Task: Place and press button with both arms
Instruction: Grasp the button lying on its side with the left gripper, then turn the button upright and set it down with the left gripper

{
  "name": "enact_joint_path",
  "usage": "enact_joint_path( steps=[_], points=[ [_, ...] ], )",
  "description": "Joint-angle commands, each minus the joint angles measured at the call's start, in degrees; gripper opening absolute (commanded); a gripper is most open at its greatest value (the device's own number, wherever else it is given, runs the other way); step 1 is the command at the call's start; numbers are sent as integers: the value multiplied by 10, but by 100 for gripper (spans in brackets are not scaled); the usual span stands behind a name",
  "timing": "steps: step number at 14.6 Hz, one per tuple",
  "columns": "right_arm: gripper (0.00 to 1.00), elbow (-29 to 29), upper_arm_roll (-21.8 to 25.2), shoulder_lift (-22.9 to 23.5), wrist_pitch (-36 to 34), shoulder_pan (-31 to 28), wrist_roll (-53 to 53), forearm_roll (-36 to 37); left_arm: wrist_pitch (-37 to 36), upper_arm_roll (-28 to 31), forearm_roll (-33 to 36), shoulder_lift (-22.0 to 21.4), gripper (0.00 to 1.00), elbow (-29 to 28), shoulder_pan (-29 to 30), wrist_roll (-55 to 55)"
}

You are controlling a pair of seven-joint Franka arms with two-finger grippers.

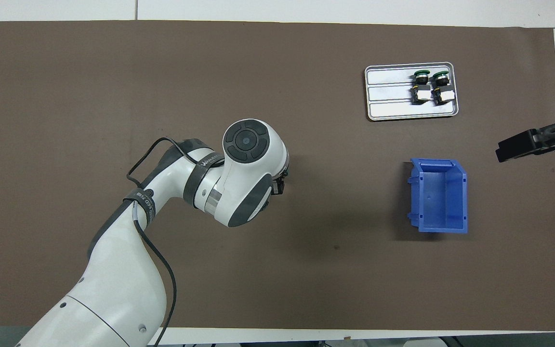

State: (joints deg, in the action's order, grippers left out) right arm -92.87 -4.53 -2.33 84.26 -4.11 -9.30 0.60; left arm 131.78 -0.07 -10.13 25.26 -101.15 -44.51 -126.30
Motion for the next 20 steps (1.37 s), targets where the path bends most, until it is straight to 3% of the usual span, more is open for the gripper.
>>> enact_joint_path(
  steps=[1,4,7,13,17,18,20],
  points=[
    [99,-13,0,-11,6,-5,-11,-10,5,0,-12,-49,18,-29,22,2],
    [99,-13,0,-11,6,-5,-12,-10,66,-1,-72,-84,18,-76,43,24],
    [99,-13,0,-11,6,-5,-12,-10,148,-3,-173,-96,17,-120,55,95],
    [99,-13,-1,-11,6,-5,-12,-10,154,-2,-465,-109,17,-140,70,364],
    [99,-13,0,-11,6,-5,-11,-10,149,-1,-707,-132,13,-190,88,600],
    [99,-13,0,-11,7,-5,-11,-10,141,-1,-751,-133,13,-195,93,643],
    [99,-13,0,-11,6,-5,-11,-10,111,-1,-772,-130,12,-201,102,686]
  ],
)
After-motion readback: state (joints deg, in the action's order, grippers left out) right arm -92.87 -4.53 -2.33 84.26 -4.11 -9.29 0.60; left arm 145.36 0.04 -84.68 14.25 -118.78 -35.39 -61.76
